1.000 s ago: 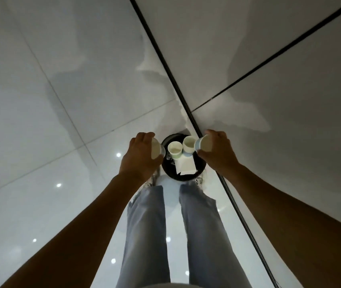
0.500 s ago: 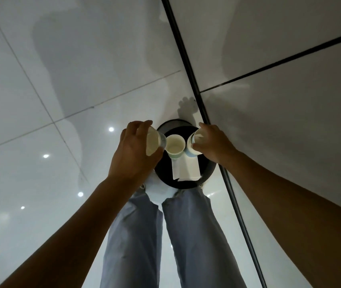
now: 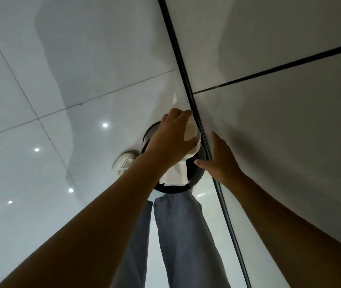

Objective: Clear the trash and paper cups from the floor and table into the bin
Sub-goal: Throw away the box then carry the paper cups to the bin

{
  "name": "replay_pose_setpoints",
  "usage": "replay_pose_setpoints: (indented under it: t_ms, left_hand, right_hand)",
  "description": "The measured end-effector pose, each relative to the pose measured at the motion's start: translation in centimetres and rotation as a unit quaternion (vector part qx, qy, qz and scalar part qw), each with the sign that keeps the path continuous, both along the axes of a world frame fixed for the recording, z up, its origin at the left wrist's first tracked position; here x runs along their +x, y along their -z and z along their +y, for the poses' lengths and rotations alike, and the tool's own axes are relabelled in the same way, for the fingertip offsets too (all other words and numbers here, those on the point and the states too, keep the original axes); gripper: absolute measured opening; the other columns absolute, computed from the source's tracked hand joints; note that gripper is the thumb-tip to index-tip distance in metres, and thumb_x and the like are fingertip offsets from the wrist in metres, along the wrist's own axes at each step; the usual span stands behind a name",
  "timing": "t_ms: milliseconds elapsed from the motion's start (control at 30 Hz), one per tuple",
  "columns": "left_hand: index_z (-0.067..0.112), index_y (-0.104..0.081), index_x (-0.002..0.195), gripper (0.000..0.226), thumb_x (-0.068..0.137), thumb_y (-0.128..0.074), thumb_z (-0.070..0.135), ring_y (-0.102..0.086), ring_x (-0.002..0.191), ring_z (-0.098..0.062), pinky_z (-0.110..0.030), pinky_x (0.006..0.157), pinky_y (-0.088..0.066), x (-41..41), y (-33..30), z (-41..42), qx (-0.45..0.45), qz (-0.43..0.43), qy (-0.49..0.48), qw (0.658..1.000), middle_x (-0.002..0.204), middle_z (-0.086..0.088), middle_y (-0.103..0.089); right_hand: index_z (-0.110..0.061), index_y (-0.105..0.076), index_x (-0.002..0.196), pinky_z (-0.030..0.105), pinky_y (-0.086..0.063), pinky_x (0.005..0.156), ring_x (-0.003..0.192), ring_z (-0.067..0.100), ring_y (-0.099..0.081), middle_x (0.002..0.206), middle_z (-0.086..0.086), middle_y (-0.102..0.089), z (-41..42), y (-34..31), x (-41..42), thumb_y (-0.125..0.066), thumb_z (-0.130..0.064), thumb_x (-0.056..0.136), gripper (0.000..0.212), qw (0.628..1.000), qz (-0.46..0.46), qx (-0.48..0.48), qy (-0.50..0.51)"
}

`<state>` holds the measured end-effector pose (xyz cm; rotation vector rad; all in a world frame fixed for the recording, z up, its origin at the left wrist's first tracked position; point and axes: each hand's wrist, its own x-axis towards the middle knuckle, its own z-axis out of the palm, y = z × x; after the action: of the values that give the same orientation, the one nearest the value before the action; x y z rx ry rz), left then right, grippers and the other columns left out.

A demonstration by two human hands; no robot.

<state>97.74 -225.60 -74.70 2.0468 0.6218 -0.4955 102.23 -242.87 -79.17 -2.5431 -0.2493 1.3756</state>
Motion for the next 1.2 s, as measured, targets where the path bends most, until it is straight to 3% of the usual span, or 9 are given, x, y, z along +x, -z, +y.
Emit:
replay_pose_setpoints:
  t_ms: [167,367,467,567,833,1067,1200]
  left_hand:
    - [0.018,-0.032,0.144,0.070,0.084,-0.068,0.031,-0.031,0.135,-0.027,-0.040,0.105,-0.038,0.6,3.2,-2.6,0.020,0.033,0.108,0.993,0.146,-0.005,-0.034]
    - [0.010,-0.037,0.141,0.068,0.084,-0.069,0.030,-0.032,0.137,-0.028,-0.036,0.110,-0.030,-0.3,6.7,-3.9,0.028,0.089,0.186,0.978,0.146,-0.010,-0.037]
    - [0.015,-0.030,0.146,0.077,0.083,-0.069,0.036,-0.023,0.141,-0.028,-0.044,0.113,-0.029,-1.2,6.8,-3.9,0.012,0.086,0.161,0.983,0.154,-0.007,-0.025]
    - [0.016,-0.037,0.141,0.070,0.083,-0.068,0.038,-0.034,0.134,-0.026,-0.040,0.107,-0.037,-2.9,5.2,-2.8,0.036,0.035,0.117,0.992,0.147,-0.004,-0.036]
    - [0.014,-0.040,0.140,0.051,0.095,-0.051,0.033,-0.033,0.135,-0.026,-0.034,0.110,-0.027,-10.3,-7.5,4.0,0.123,0.046,0.093,0.987,0.146,-0.009,-0.040]
    - [0.013,-0.035,0.142,0.050,0.097,-0.043,0.033,-0.031,0.136,-0.025,-0.033,0.113,-0.022,-16.4,-23.1,7.5,0.185,0.057,0.136,0.972,0.146,-0.009,-0.037]
    - [0.014,-0.032,0.143,0.051,0.098,-0.042,0.034,-0.027,0.139,-0.026,-0.035,0.116,-0.019,-21.3,-30.0,7.7,0.230,0.063,0.078,0.968,0.149,-0.010,-0.033]
  right_hand:
    - [-0.030,-0.012,0.151,0.039,-0.031,0.109,0.143,0.025,-0.023,0.157,-0.001,-0.021,-2.2,-0.3,0.3,-0.074,-0.041,0.078,0.096,1.000,-0.004,0.003,0.001]
    - [-0.026,-0.017,0.150,0.033,-0.032,0.106,0.141,0.023,-0.028,0.154,0.001,-0.027,-2.5,-0.5,0.5,-0.076,-0.033,0.078,0.094,0.999,-0.012,0.032,-0.004]
    - [-0.024,-0.021,0.149,0.032,-0.035,0.104,0.138,0.023,-0.032,0.152,0.002,-0.029,-1.6,-1.1,0.1,-0.073,-0.032,0.081,0.087,0.999,-0.022,0.037,-0.020]
    - [-0.022,-0.026,0.147,0.032,-0.037,0.102,0.135,0.024,-0.036,0.151,0.003,-0.031,-0.6,-2.7,-0.6,-0.068,-0.031,0.085,0.076,0.998,-0.031,0.033,-0.051]
    - [-0.017,-0.030,0.144,0.033,-0.039,0.099,0.128,0.025,-0.041,0.142,0.006,-0.040,4.2,-14.3,-4.1,-0.064,-0.027,0.088,0.067,0.985,-0.079,0.051,-0.145]
    - [-0.020,-0.026,0.148,0.040,-0.036,0.108,0.137,0.027,-0.032,0.154,0.005,-0.026,10.9,-28.8,-9.3,-0.053,-0.034,0.094,0.062,0.954,-0.129,0.057,-0.263]
    - [-0.022,-0.026,0.147,0.037,-0.037,0.105,0.135,0.026,-0.033,0.154,0.005,-0.025,12.6,-35.1,-13.4,-0.051,-0.033,0.095,0.058,0.923,-0.167,0.097,-0.334]
